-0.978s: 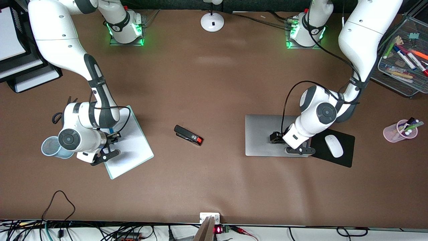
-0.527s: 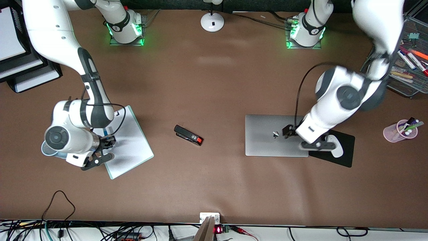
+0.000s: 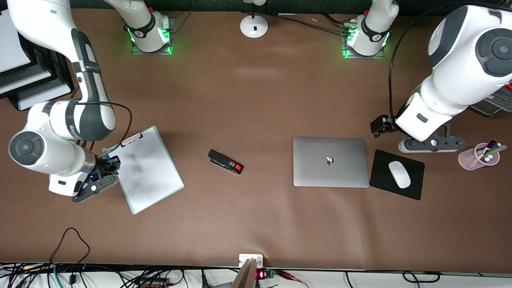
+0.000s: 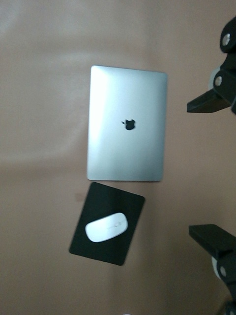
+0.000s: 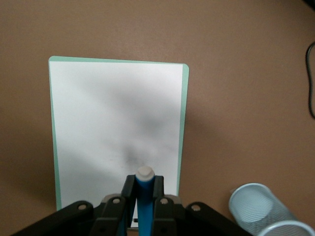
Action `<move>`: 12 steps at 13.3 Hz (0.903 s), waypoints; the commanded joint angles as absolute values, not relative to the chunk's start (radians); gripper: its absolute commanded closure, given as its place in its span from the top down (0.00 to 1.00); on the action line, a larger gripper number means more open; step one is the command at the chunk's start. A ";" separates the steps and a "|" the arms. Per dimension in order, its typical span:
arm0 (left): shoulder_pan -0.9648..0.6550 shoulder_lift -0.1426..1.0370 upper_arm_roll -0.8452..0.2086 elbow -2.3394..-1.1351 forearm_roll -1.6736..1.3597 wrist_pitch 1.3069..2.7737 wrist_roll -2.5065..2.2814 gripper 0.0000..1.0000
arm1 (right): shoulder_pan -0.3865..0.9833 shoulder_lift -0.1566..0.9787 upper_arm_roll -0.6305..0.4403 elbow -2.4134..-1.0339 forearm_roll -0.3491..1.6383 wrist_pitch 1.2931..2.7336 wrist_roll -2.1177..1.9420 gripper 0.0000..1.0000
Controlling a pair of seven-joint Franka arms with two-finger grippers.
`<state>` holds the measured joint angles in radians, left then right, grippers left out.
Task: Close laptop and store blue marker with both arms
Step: 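Lift the marker with the right gripper while the left gripper withdraws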
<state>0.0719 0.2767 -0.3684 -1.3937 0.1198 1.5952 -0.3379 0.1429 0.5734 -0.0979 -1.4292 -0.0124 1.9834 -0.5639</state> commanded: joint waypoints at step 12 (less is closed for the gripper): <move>0.173 0.049 -0.368 -1.385 0.135 1.355 -0.129 1.00 | -0.029 0.399 -0.089 -1.448 0.351 1.919 -1.705 0.05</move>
